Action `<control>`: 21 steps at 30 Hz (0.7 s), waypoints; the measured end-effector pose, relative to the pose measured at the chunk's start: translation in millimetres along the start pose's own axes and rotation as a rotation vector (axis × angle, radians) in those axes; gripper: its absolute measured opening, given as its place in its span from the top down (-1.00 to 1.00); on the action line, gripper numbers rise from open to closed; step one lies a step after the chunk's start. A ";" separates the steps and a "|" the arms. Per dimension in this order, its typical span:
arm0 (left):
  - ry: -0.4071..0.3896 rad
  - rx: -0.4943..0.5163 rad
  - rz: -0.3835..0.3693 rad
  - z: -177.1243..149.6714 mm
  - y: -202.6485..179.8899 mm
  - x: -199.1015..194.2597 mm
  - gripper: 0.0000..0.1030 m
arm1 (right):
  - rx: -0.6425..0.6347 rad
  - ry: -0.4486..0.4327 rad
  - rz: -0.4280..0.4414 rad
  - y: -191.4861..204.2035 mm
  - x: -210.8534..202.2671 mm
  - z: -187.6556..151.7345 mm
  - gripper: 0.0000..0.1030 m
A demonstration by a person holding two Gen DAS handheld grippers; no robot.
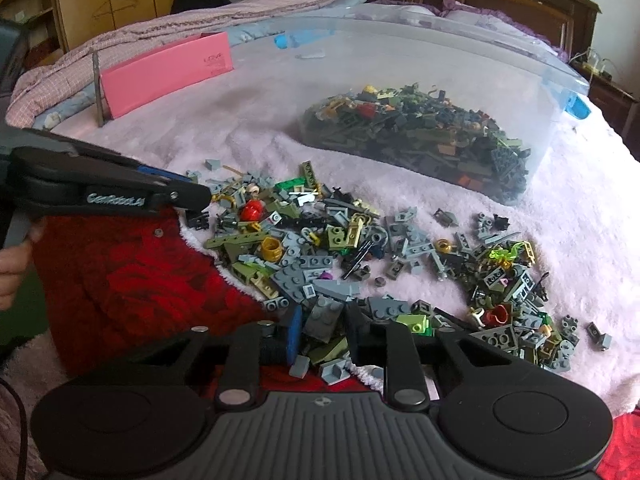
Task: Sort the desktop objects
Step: 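Grasp a dark grey Lego plate with the right tool while left holds orange piece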
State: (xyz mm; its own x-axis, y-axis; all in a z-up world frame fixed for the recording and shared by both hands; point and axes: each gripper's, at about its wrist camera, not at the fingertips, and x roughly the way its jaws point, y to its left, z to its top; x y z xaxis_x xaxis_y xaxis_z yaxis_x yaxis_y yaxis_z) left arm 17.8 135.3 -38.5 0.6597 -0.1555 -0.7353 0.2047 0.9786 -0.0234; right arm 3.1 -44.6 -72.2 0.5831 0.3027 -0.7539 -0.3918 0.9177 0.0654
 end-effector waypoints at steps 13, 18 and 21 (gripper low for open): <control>-0.016 0.019 -0.050 5.3 -12.7 -11.1 0.64 | 0.035 -0.053 -0.020 -9.8 -12.0 2.1 0.52; -0.027 0.028 -0.063 10.1 -17.9 -15.2 0.64 | 0.046 -0.070 -0.026 -13.2 -16.7 4.8 0.52; -0.037 0.028 -0.073 14.6 -20.7 -18.3 0.64 | 0.053 -0.087 -0.034 -16.4 -21.9 8.4 0.52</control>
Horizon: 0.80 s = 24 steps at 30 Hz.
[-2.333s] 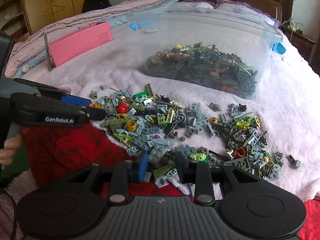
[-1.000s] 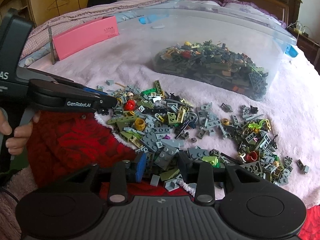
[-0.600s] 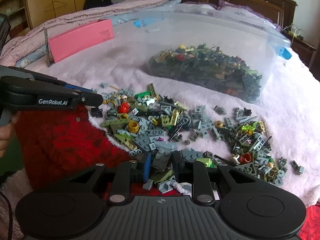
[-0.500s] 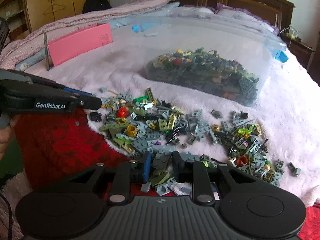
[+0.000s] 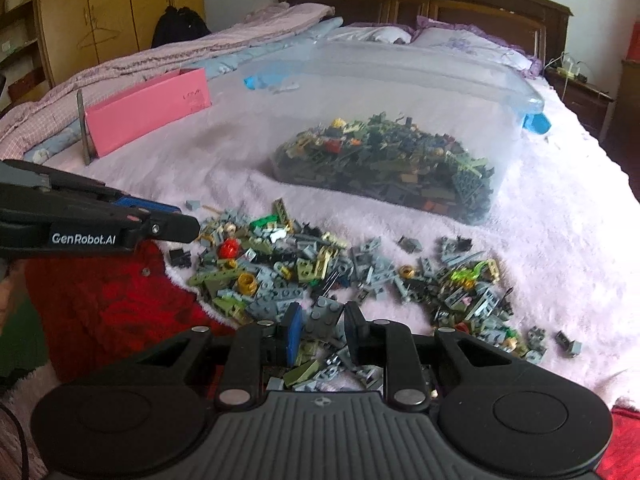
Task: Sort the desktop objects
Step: 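Grasp a dark grey Lego plate with the right tool while left holds orange piece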
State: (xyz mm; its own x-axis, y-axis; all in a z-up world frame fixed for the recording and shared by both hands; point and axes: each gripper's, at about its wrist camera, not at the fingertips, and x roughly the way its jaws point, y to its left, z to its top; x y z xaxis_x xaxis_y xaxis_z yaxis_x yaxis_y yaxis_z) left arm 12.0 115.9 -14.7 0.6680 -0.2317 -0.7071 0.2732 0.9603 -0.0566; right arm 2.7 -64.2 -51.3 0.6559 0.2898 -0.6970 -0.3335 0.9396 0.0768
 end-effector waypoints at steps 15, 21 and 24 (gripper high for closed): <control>-0.080 0.037 -0.032 30.2 -17.5 -8.5 0.64 | 0.021 -0.060 -0.025 -14.2 -17.8 21.3 0.52; -0.124 0.062 -0.037 48.0 -24.1 -9.3 0.64 | 0.014 -0.098 -0.026 -16.1 -23.2 37.6 0.52; -0.152 0.072 -0.036 60.3 -25.7 -9.4 0.64 | 0.005 -0.119 -0.031 -17.7 -25.6 48.1 0.52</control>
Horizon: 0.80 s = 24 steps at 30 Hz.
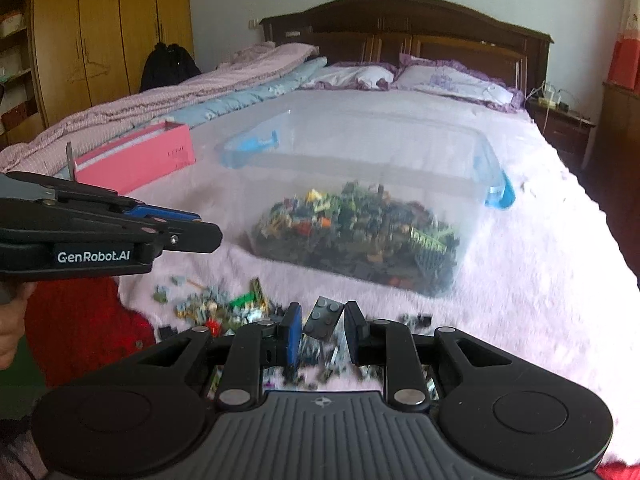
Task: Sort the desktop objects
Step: 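Carry both held pieces over the clear bin and open both tools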
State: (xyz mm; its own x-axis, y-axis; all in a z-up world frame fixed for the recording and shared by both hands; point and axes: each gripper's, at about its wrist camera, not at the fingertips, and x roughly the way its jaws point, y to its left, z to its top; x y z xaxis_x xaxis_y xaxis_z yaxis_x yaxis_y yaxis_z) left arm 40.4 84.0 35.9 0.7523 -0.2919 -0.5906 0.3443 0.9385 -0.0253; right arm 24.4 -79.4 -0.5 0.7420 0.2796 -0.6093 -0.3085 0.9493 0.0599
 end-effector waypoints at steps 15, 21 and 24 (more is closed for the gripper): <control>-0.102 0.048 0.012 56.7 -4.3 13.6 0.64 | -0.040 -0.087 -0.022 -15.7 -1.8 58.1 0.52; -0.119 0.058 0.016 85.4 -0.6 35.4 0.64 | -0.052 -0.119 -0.022 -25.6 3.2 87.3 0.52; -0.117 0.062 0.021 96.2 2.5 47.3 0.64 | -0.049 -0.126 -0.030 -33.8 11.9 102.6 0.52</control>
State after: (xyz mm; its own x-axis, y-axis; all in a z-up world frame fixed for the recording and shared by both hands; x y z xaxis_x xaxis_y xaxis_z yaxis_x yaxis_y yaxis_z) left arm 130.8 54.9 85.5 0.8189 -0.2950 -0.4923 0.3589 0.9326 0.0382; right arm 104.6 -93.5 71.4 0.8193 0.2702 -0.5057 -0.3116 0.9502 0.0028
